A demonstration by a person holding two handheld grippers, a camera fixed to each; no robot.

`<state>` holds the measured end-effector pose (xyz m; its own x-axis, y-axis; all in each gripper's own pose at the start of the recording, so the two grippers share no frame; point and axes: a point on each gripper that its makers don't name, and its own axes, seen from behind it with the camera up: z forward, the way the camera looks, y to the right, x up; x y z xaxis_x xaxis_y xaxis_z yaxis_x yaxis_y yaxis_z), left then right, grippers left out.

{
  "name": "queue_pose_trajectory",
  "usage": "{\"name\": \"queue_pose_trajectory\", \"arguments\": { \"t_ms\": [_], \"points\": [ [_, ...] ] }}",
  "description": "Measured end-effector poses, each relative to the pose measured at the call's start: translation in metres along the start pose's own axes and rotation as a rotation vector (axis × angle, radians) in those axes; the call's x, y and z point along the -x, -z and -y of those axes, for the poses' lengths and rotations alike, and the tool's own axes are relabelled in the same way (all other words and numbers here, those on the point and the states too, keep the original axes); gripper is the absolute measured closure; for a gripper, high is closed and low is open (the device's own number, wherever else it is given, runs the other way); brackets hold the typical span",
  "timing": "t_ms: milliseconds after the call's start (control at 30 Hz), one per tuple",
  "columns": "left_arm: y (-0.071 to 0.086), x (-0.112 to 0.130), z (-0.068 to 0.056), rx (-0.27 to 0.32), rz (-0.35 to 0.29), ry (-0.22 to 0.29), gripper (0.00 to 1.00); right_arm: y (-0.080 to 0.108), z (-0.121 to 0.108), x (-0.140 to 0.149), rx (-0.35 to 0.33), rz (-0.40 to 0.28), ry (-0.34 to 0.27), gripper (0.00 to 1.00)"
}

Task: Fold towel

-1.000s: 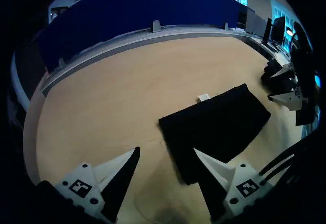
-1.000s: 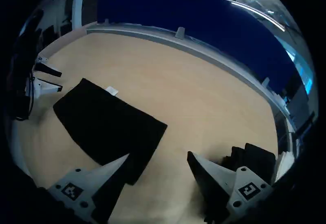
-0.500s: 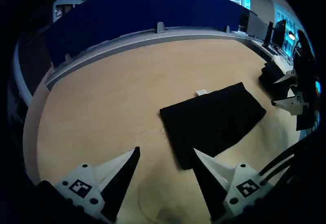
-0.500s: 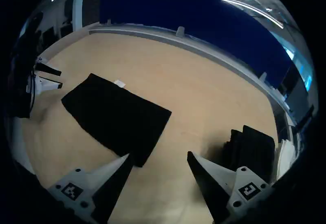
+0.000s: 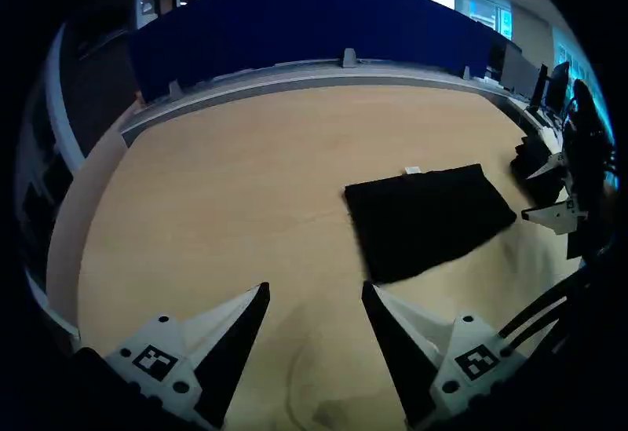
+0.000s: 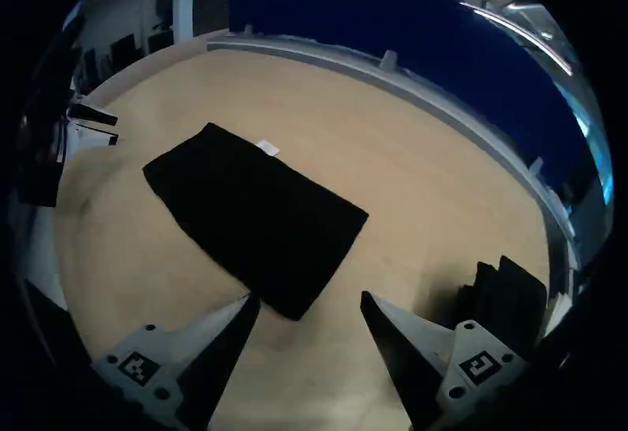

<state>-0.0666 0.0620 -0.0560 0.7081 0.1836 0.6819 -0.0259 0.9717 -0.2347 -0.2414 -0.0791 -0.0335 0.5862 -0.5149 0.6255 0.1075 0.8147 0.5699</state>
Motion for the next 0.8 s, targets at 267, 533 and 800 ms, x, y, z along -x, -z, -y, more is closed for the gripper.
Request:
{"name": "queue_pose_trajectory", "arguments": {
  "t_ms": [267,533,800],
  "points": [
    [0.018,0.007,0.005,-0.031,-0.012,-0.011,0.13,-0.005,0.01,-0.001,-0.044,0.009,0.038,0.0],
    [0.04,0.014,0.004,-0.039,-0.02,0.007,0.13,-0.012,0.018,0.01,-0.099,0.046,0.092,0.06],
    [0.056,0.027,0.008,-0.055,-0.015,0.047,0.14,-0.02,0.015,0.021,-0.126,0.084,0.095,0.24]
  ]
}}
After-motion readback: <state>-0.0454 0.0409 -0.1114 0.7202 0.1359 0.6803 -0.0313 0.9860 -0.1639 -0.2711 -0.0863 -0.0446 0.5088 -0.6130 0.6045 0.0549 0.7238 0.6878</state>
